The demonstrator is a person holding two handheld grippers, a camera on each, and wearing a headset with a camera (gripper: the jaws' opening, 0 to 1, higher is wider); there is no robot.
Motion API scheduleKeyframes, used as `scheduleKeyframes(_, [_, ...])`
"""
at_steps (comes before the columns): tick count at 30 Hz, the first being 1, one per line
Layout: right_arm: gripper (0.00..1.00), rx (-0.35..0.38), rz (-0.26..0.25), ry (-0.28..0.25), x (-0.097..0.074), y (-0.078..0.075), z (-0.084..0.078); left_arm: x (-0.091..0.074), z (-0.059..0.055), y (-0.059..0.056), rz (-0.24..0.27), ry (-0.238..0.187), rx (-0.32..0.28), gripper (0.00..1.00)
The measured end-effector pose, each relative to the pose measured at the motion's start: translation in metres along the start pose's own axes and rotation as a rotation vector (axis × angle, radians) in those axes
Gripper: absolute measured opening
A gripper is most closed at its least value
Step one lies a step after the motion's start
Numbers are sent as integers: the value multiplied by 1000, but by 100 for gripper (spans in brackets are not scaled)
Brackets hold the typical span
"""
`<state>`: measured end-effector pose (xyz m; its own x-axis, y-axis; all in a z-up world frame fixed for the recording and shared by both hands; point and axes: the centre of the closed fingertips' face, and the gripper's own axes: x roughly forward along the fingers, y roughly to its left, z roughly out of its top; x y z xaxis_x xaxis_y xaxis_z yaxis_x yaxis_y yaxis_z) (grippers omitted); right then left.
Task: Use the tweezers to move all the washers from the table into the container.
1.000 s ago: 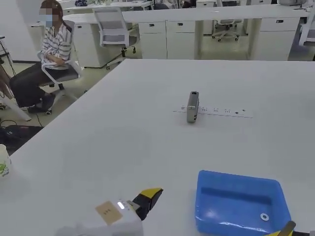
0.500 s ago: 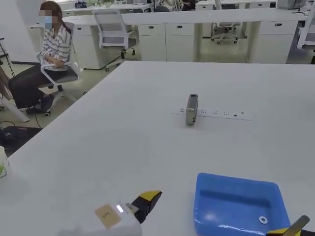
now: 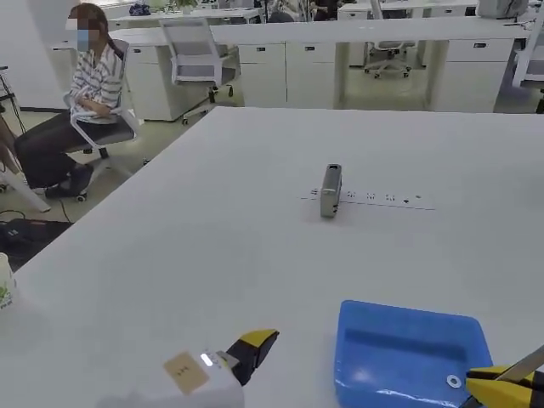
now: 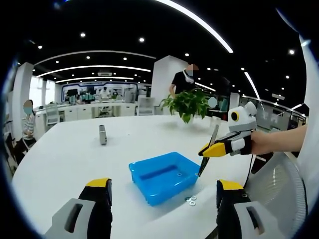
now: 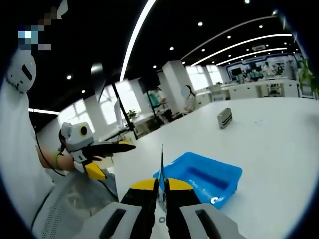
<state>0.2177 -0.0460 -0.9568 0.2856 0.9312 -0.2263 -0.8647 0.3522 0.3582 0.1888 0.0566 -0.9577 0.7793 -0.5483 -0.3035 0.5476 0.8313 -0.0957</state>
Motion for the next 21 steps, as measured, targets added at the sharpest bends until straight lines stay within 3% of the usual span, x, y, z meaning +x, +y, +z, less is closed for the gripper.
scheduleKeyframes(8, [3,45,-26,-50,2,-15,13,-1,0,2,9,-1,1,88])
scheduleKeyframes(21, [3,79,-112,-71,12,-47,15,-1,-2,2,11,8,7,87])
